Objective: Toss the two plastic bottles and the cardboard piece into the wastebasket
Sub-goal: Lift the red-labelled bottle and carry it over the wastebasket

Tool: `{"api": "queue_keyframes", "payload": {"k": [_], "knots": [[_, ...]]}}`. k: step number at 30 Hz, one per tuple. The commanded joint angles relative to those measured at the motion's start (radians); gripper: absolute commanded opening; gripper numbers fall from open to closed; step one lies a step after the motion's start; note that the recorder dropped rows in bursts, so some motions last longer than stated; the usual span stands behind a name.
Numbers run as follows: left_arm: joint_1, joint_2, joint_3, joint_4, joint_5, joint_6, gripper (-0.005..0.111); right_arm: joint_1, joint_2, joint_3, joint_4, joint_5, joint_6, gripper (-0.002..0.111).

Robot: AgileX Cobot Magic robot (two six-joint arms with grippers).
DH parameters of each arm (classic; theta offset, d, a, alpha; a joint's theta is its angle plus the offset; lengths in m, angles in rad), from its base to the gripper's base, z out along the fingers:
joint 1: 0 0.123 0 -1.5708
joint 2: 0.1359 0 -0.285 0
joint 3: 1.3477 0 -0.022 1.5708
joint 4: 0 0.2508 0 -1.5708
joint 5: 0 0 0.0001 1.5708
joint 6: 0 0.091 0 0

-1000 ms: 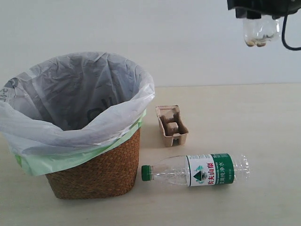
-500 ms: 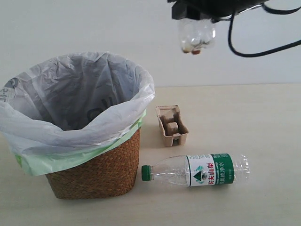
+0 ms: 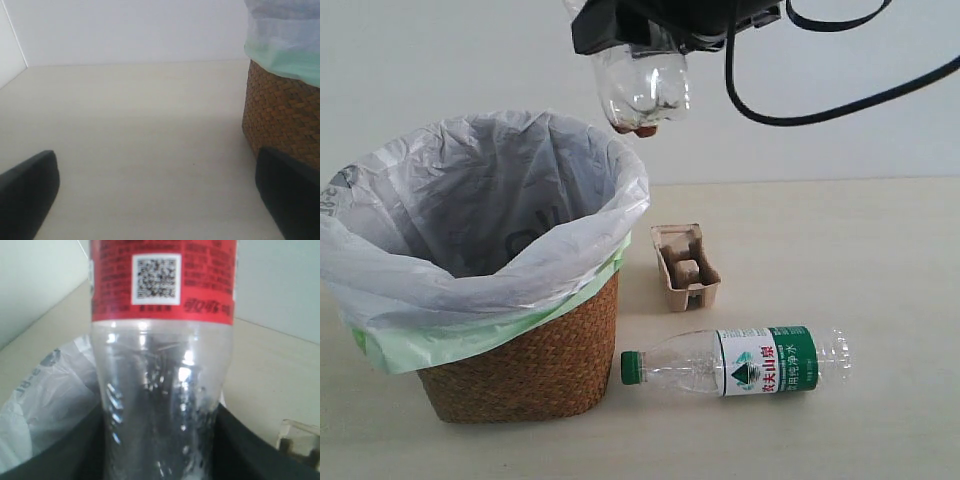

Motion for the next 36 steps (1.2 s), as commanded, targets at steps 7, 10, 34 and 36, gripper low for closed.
{"api": "queue_keyframes", "payload": {"k": [7,10,34,36], "knots": [[-0.005,-0.003,-0.004,-0.002,-0.007,-0.009,0.108,-0.001,-0.007,-0.011,-0.850,0.183,0.396,0.000],[-0.005,-0.003,-0.004,-0.002,-0.007,-0.009,0.108,-0.001,-0.007,-0.011,-1.073,0.273,0.546,0.000],[-0.005,-0.003,-0.004,-0.002,-0.007,-0.009,0.108,0.001,-0.007,-0.055,0.450,-0.048,-0.344,0.000],[-0.005,-0.003,-0.004,-0.002,-0.007,-0.009,0.108,0.001,-0.005,-0.055,0.384,-0.038,-0.344,0.000]]}}
